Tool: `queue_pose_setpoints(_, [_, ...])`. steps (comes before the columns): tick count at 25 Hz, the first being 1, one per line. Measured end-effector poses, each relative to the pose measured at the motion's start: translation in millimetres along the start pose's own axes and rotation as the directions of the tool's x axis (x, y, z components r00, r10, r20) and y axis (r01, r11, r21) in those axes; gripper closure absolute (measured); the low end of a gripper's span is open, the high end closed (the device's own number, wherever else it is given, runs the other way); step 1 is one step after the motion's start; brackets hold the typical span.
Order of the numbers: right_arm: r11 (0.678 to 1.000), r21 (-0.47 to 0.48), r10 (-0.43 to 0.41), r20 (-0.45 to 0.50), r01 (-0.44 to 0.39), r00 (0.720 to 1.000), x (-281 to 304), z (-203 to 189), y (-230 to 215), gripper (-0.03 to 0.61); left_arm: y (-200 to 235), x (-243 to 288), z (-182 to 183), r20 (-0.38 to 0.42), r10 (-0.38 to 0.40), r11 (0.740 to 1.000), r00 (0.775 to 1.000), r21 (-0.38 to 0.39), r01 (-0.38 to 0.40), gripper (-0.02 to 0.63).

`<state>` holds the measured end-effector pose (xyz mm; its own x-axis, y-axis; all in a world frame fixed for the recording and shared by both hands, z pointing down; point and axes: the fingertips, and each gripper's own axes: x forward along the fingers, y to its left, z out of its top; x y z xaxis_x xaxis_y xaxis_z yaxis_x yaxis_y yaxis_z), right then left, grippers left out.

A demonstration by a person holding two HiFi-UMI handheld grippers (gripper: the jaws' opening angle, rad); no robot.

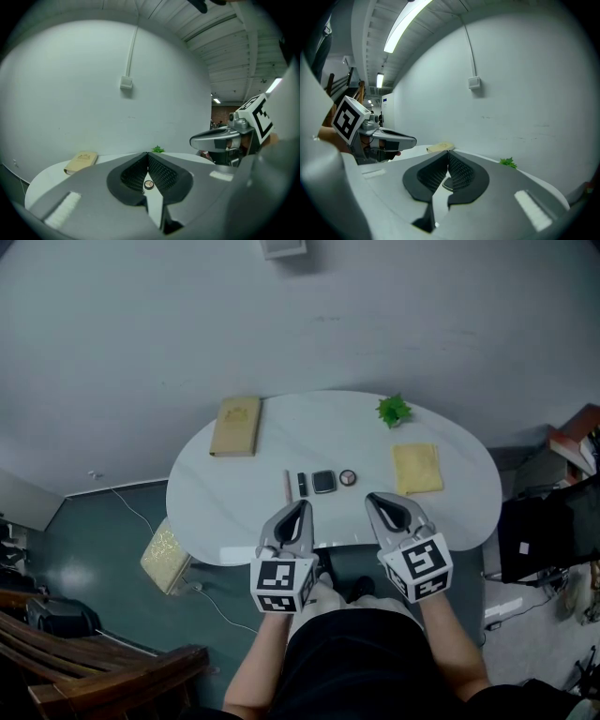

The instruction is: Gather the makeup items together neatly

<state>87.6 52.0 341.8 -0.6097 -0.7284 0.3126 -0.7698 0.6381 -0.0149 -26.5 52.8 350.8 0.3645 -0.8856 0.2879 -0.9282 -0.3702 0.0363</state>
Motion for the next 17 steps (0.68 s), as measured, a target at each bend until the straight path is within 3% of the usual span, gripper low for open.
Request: queue_pose_setpoints(17, [1.0,-0.015,0.009,0.004,-0.009,1.0,-4.1,3.6,2.4,0.569,-6.7,-1.7,5.1,0.009,-0.013,1.0,1.0,0.0,0.013,0.614])
